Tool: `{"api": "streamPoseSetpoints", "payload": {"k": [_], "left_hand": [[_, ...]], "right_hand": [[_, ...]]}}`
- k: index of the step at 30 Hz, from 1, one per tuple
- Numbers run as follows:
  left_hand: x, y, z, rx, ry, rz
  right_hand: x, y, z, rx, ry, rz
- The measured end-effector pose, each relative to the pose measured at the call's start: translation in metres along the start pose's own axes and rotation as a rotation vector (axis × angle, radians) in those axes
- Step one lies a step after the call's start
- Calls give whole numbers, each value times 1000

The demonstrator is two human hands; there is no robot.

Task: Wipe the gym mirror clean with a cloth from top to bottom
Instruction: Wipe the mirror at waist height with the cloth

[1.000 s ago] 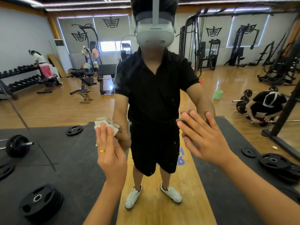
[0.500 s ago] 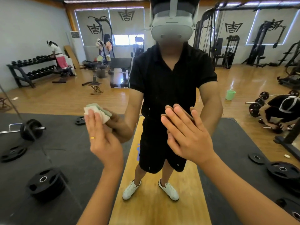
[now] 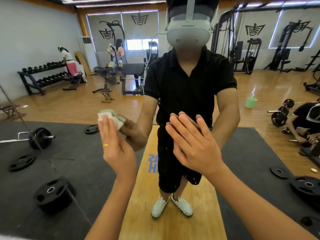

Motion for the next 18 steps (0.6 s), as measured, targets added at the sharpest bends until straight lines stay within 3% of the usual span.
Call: {"api": "streamPoseSetpoints", "payload": {"k": [4, 8, 15, 18], "left_hand": [[45, -24, 40, -150, -197, 31], [33, -23, 39, -221, -364, 15], [46, -14, -45, -174, -562, -4], [81, -24, -108, -72, -530, 42]], "right_hand": [[1, 0, 1, -8, 8, 11], [1, -3, 2, -29, 0, 13], [1, -2, 1, -17, -2, 30], [1, -2, 0, -16, 1, 30]]}}
Point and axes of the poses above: each hand's wrist, its own z-axis away from the middle knuckle, its own y-axis out of the back of the hand, x = y × z, the point moved 7 cm from there along -z, towards the middle knuckle, and after that the axes turned 4 degrees about -z, right-handed, at the moved point
